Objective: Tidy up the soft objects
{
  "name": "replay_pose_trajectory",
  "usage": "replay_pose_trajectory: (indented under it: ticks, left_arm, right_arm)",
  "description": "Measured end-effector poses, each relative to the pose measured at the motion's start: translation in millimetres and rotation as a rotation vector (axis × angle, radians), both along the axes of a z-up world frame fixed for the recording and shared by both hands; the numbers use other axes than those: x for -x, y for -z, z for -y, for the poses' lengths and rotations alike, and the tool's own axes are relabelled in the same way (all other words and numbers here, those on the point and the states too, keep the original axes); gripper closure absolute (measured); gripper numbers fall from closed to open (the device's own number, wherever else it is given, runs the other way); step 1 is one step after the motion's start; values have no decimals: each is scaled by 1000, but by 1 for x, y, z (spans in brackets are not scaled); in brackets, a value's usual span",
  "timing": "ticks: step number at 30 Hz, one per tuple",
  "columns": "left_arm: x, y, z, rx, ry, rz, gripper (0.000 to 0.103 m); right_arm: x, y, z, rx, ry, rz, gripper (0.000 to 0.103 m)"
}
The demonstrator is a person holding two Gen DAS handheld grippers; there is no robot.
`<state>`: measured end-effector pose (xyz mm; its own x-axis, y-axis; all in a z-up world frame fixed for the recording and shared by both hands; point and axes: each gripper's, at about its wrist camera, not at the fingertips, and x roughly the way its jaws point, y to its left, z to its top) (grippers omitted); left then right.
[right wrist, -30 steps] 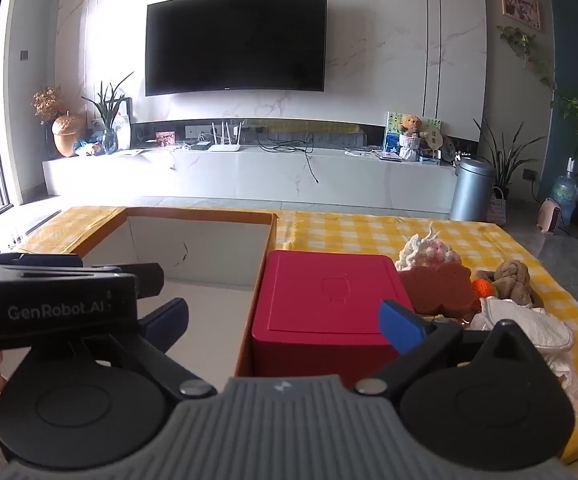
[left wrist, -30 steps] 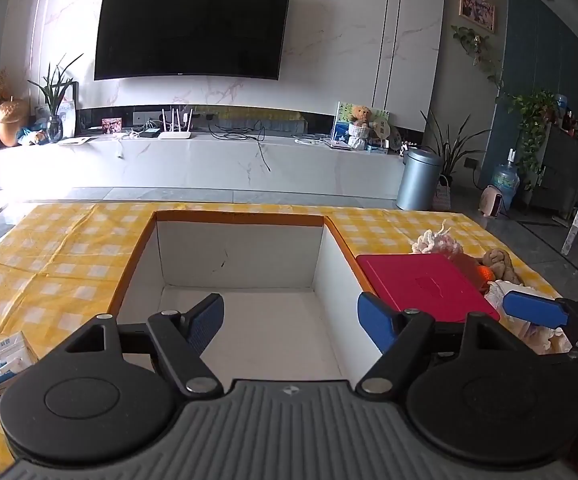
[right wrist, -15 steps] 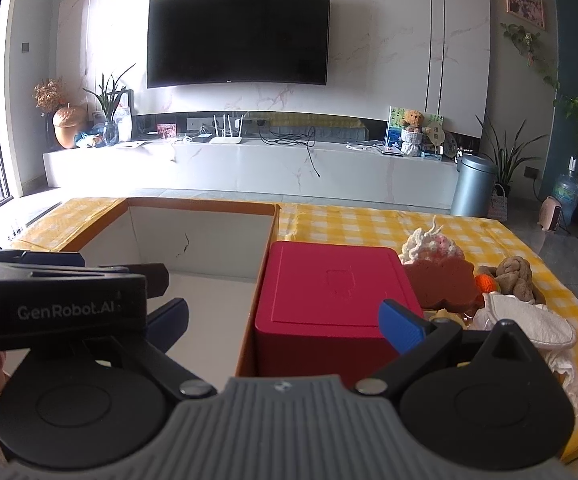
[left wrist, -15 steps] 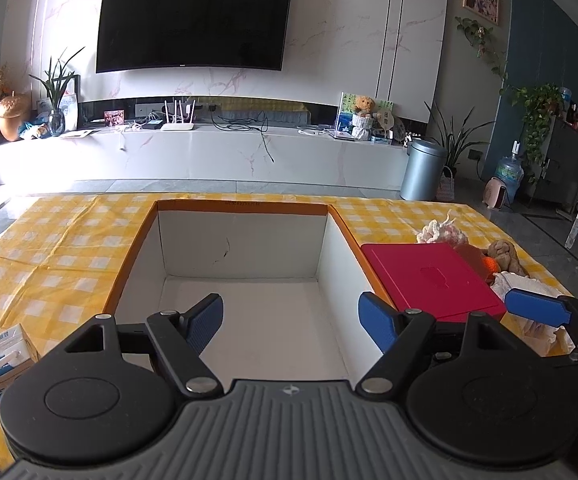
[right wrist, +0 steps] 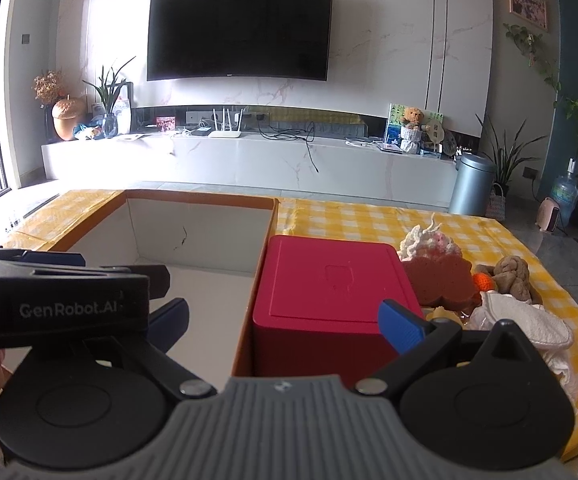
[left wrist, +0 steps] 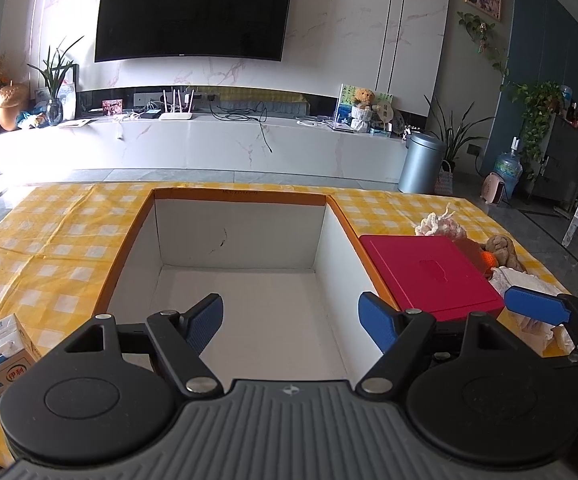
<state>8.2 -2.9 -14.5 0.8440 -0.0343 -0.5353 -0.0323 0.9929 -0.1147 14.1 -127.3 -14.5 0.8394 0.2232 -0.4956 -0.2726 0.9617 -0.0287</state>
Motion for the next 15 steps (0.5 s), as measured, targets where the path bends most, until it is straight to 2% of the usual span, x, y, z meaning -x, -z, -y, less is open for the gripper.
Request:
replay_pose_trajectory:
  ticks: [15]
  left_arm:
    - [-2,3,2,-7,-2,-16,13]
  right_arm:
    - [-1,2,-1,9,4,-17,4]
